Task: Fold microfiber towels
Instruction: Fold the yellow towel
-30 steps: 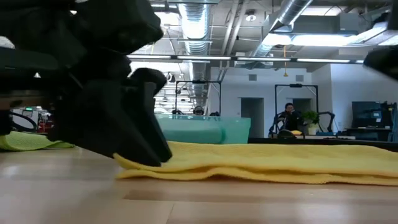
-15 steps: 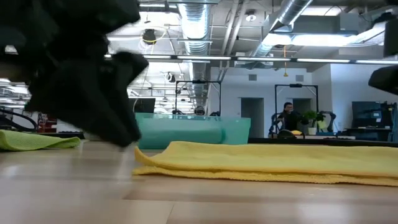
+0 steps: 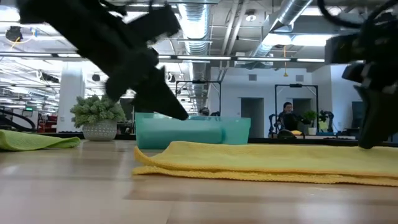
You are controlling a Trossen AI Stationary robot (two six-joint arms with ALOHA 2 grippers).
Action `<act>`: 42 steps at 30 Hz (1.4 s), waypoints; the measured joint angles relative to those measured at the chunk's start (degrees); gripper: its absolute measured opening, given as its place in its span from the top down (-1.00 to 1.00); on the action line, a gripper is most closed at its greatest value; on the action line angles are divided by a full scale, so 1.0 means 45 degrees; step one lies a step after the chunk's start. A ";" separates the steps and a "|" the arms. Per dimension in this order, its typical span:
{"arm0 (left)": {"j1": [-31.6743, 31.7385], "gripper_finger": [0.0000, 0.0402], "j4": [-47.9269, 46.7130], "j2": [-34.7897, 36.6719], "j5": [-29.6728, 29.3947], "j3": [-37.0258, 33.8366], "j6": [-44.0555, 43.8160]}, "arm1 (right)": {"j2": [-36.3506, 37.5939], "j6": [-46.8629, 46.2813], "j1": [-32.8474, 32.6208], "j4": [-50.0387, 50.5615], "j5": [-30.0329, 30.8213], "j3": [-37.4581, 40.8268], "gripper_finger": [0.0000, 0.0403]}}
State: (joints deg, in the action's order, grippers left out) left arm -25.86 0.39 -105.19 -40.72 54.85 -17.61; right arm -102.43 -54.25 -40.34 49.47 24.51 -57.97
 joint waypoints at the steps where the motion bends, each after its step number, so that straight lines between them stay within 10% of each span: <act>1: 0.0249 0.63 -0.0006 0.0000 0.0295 0.0000 -0.0072 | 0.0000 -0.0066 0.0145 -0.0044 -0.0025 0.0121 0.89; 10: 0.1054 0.63 0.0535 -0.1565 0.1765 0.0064 -0.0414 | 0.0000 -0.0182 0.0351 -0.0125 -0.0078 0.0460 0.91; 19: 0.0330 0.63 -0.4682 -0.0285 0.1520 0.0025 -0.3671 | 0.0000 0.2284 0.1306 -0.3817 0.1054 0.1378 0.93; 27: -0.1099 0.63 -0.6068 0.0812 0.0377 0.0000 -0.5584 | 0.0523 0.4118 0.2815 -0.4671 0.5036 0.1379 0.93; 37: -0.0751 0.73 -0.4729 0.0166 0.2159 0.0022 -0.4981 | -0.0052 0.5048 0.3650 -0.5760 0.1121 0.1380 0.92; 42: -0.0845 0.86 -0.3262 -0.0091 0.4327 0.0063 -0.3490 | -0.0573 0.5923 0.4904 -0.5750 0.2169 0.1361 0.93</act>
State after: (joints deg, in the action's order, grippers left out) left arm -29.66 -14.29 -105.60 -21.25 55.14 -33.32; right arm -105.01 -27.59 -18.27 23.59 34.27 -51.84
